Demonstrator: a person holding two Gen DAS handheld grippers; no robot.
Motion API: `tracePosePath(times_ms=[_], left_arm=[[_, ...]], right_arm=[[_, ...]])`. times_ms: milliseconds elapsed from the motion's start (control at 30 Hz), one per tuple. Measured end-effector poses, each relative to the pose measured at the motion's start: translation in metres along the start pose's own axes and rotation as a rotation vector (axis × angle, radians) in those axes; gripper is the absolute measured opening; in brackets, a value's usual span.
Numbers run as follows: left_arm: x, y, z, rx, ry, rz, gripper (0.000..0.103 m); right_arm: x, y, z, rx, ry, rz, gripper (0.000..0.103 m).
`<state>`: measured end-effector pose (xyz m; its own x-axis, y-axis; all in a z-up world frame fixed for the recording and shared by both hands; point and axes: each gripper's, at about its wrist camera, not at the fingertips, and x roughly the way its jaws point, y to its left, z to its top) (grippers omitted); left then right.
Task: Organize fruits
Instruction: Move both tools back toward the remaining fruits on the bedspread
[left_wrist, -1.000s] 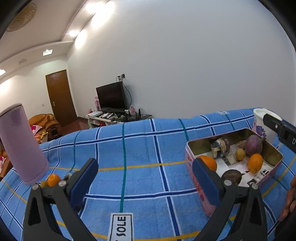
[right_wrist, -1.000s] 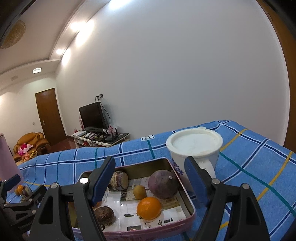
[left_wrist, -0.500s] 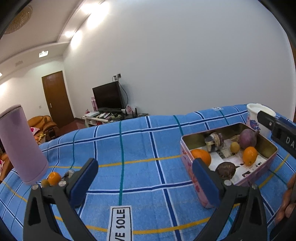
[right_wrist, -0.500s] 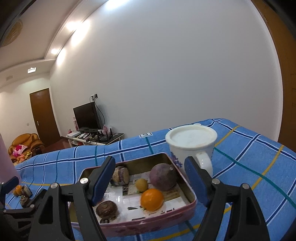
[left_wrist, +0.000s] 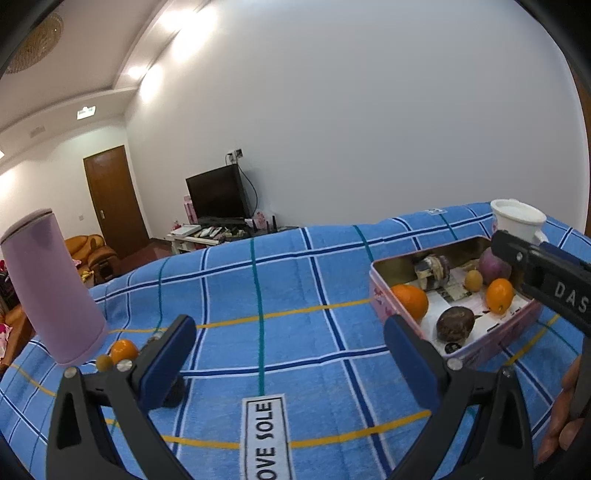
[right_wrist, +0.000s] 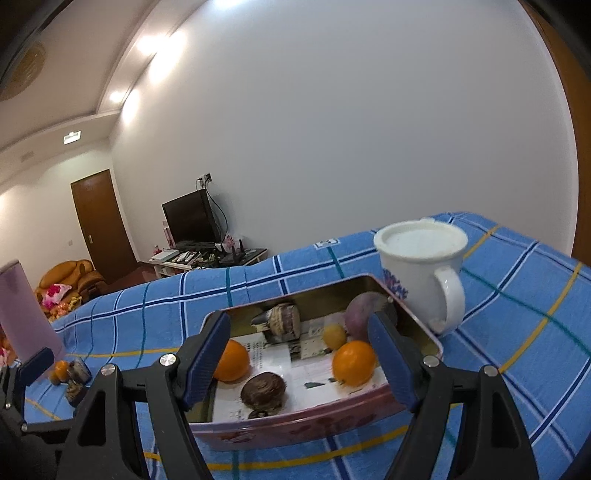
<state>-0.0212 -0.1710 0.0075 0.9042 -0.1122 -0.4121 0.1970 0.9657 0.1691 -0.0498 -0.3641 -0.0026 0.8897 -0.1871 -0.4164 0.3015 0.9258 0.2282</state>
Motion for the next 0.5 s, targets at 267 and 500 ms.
tracePosePath(times_ms=[267, 500], left_arm=[[-0.001, 0.02, -0.005, -0.008, 0.014, 0.011, 0.103], [0.0, 0.048, -0.012, -0.019, 0.046, 0.039, 0.103]], right_arm=[[0.005, 0.03, -0.008, -0.04, 0.046, 0.019, 0.078], [0.007, 0.061, -0.015, -0.06, 0.063, 0.05, 0.078]])
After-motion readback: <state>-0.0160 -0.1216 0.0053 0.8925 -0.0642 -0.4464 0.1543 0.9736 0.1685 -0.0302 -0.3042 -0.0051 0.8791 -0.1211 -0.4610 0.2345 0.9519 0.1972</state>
